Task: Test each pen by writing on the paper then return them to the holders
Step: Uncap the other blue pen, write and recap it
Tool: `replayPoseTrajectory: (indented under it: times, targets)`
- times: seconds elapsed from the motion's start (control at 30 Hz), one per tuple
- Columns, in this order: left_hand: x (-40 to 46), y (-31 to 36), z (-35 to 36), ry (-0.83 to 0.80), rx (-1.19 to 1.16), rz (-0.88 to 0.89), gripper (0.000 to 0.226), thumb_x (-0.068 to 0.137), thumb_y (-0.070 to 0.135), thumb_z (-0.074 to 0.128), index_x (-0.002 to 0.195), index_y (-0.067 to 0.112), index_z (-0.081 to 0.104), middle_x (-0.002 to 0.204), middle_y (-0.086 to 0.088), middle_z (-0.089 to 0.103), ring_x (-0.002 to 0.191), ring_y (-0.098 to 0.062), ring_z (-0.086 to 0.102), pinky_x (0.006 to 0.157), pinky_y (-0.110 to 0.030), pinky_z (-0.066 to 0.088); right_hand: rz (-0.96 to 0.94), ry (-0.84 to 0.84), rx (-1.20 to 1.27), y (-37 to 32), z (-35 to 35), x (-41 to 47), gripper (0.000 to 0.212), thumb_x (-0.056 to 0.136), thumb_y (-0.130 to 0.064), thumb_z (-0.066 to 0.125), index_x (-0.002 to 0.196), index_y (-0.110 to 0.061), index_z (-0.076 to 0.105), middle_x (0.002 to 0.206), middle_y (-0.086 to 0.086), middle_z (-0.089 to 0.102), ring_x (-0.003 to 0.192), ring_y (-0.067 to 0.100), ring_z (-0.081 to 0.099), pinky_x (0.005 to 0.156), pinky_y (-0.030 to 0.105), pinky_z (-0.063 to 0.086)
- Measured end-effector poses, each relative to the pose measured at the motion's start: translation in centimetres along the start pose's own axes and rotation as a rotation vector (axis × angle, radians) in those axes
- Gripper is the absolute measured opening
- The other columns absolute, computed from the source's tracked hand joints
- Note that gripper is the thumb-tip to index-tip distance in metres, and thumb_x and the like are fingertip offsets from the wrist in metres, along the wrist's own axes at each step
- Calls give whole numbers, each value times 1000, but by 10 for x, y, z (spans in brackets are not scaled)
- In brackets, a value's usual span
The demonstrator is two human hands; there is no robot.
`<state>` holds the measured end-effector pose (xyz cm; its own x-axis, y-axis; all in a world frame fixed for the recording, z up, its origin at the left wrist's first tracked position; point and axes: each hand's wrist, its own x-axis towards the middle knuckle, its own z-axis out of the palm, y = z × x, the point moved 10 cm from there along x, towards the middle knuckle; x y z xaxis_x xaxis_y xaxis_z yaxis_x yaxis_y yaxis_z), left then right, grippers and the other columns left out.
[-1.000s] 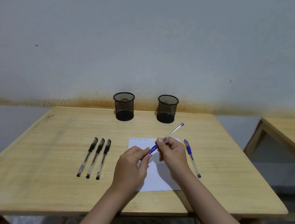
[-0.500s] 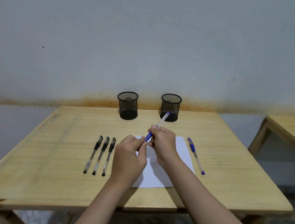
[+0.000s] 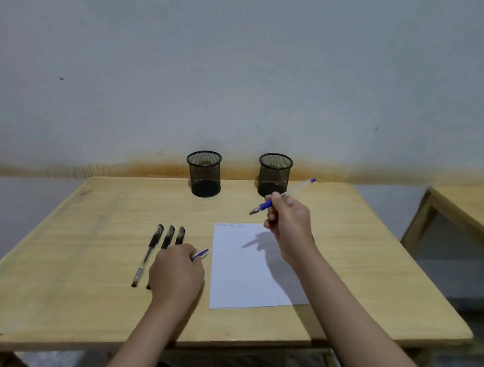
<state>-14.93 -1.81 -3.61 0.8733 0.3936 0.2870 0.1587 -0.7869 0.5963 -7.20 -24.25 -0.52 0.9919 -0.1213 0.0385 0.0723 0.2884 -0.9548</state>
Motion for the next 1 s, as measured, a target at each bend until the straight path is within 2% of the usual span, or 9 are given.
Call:
replayPoseTrajectory:
  times: [0.1,0.2,0.33,0.47,0.57,0.67,0.73,0.83,1.0]
  targets:
    - [0,-4,6,19,102,13,17,76,7,57,62,8,66,56,-6,60,59,-26,56,47,-32,44,14,-35,-34,14,-3,-8,22,96,-13,51,79,-10,65,61,2,47,57,13,43,55,26,42]
    - [-1,-2,9,34,150,50,17,79,8,56,66,6,66,67,-6,61,70,-28,53,52,-30,34,32,-40,-105,23,-10,-11,12,93,-14,59,86,-8,66,63,2,50,62,14,46,58,25,44]
    - [-3,4,9,26,185,69,19,82,5,51,88,4,69,94,-12,62,91,-32,51,65,-33,34,48,-29,-110,31,-23,-9,7,90,-12,62,86,-10,67,65,1,50,64,13,47,58,24,44]
    - [-6,17,11,17,34,152,35,80,2,53,113,6,64,109,-10,58,103,-30,48,81,-37,41,62,27,-105,35,-37,0,6,88,-14,65,87,-9,67,68,1,52,66,13,50,58,24,46]
    - [-12,40,29,-105,-42,288,41,87,13,49,128,12,54,126,-3,50,118,-21,41,98,-34,40,83,85,-140,37,-41,11,14,86,-20,69,89,-7,65,69,1,56,68,15,53,61,28,47]
    - [-19,56,53,-274,-30,357,46,93,24,42,139,19,39,151,1,28,139,-16,19,116,-39,21,106,110,-176,39,-37,25,17,86,-21,68,90,-5,64,70,3,59,64,16,59,59,30,50]
    - [-23,62,68,-359,4,403,50,96,33,37,144,21,29,157,2,15,144,-14,6,119,-41,10,94,86,-163,37,-29,34,10,87,-13,64,82,-5,60,67,7,59,57,16,61,55,27,53]
    - [-27,62,89,-459,101,444,61,96,46,30,149,22,12,159,3,-2,145,-14,-9,119,-39,-3,90,82,-153,39,-20,45,13,86,0,58,76,-6,54,66,13,60,53,15,63,57,25,56]
    - [-30,58,104,-523,230,480,64,96,50,22,149,24,-1,158,3,-12,144,-15,-17,116,-37,-7,114,-4,-182,52,0,60,16,87,3,58,74,-4,52,66,18,59,52,19,63,56,31,57]
